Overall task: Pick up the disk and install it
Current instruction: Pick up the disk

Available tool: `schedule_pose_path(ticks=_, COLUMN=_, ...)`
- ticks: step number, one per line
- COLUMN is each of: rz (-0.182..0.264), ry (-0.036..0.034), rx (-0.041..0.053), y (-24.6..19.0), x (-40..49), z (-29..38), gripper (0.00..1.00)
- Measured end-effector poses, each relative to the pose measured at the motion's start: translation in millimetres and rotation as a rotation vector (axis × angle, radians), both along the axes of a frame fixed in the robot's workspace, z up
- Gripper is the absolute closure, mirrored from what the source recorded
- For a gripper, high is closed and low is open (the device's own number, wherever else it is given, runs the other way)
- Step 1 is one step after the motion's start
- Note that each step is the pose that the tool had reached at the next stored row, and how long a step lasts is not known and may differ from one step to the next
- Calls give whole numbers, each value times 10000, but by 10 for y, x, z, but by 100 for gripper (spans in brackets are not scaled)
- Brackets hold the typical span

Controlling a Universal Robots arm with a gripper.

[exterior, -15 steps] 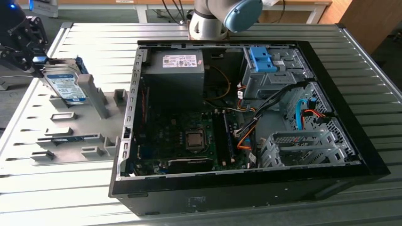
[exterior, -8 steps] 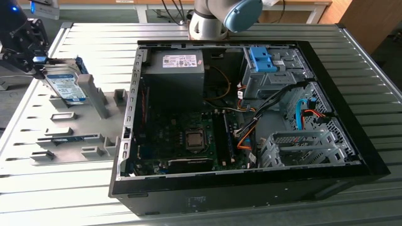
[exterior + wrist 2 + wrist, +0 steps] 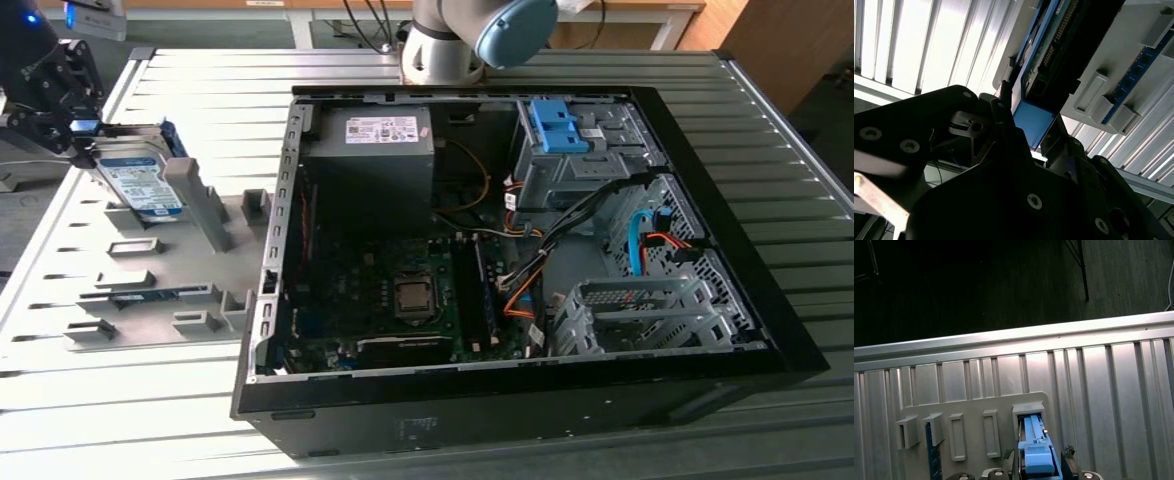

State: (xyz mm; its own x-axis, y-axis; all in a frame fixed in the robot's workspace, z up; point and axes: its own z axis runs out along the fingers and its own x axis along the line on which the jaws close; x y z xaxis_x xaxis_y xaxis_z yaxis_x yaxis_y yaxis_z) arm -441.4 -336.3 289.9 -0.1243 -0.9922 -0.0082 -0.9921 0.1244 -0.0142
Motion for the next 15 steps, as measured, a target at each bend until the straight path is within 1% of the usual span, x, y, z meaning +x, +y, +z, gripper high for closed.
schedule_pose_path(ticks=4, rz=0, ry=1, rx=-1, y=0, x=0, z=0, gripper=53)
schedule_pose_path(ticks=5, rz=0, ry=1, rx=-1, y=0, x=0, z=0, gripper=60)
schedule_pose_path(ticks=13, rz=3, ry=1, rx=-7, y=-1, x=0, z=0, gripper=62)
schedule_pose_path(ticks=15, rz=75, ry=0, rx=-8, y=-3, x=0, z=-1, gripper=62)
